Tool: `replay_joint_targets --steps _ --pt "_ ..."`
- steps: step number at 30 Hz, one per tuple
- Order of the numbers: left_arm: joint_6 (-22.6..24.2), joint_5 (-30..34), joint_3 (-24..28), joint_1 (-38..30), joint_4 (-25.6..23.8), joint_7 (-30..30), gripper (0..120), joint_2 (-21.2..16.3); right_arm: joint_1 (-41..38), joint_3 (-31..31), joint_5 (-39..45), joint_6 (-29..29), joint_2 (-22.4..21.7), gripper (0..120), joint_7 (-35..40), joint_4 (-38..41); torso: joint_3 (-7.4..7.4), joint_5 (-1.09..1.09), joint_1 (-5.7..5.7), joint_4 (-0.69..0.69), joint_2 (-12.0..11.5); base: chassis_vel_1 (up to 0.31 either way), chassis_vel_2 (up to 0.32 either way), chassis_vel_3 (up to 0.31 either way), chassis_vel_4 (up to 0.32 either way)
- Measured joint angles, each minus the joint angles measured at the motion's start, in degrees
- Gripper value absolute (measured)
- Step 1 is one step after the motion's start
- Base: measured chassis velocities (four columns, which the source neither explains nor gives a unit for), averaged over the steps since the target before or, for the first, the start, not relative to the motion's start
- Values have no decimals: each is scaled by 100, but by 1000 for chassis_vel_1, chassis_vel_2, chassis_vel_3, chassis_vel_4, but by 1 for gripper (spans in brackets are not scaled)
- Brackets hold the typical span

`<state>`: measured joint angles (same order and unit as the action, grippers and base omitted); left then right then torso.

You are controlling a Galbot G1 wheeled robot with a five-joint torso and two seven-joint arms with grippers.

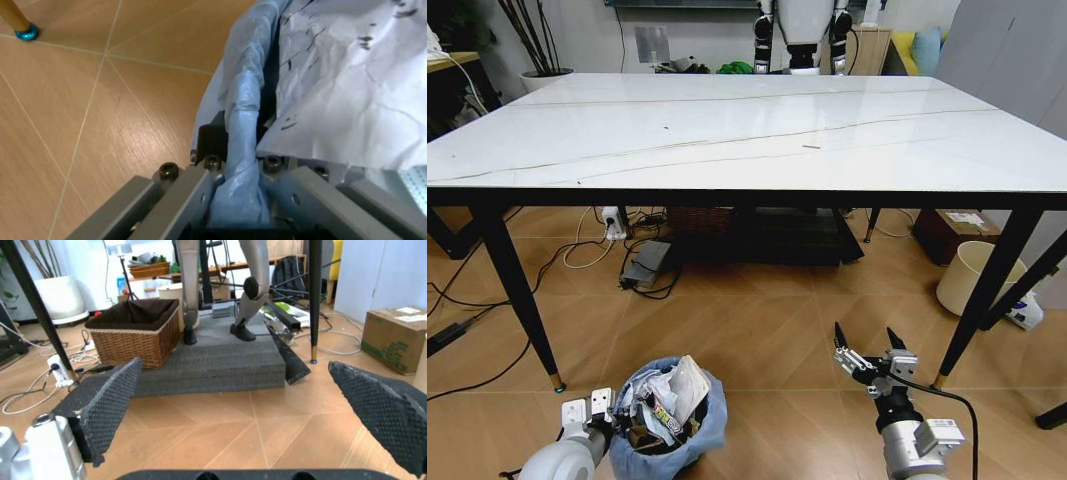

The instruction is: Pick up the trash bin and place the trash from the table into it.

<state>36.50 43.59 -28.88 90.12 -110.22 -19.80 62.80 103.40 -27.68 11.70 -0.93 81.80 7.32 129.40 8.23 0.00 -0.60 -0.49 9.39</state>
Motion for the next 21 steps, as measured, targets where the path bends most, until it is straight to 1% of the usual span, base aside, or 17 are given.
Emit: replay_joint_targets --steps 15,16,17,21 --pt "-38 -124 -12 33 64 103 0 -6 -2 -28 45 2 -39 100 10 26 3 1 -2 0 4 0 0 0 0" --pt "-38 -134 -14 37 64 108 2 -6 -6 -29 51 2 -41 100 15 27 3 0 -2 0 4 0 0 0 0" --pt "-38 -134 -14 37 64 108 2 -6 -6 -29 51 2 -41 100 15 27 3 0 -2 0 4 0 0 0 0" --pt "-64 -239 -19 55 65 142 20 9 -21 -56 89 16 -74 100 24 45 4 1 -2 0 5 0 0 0 0"
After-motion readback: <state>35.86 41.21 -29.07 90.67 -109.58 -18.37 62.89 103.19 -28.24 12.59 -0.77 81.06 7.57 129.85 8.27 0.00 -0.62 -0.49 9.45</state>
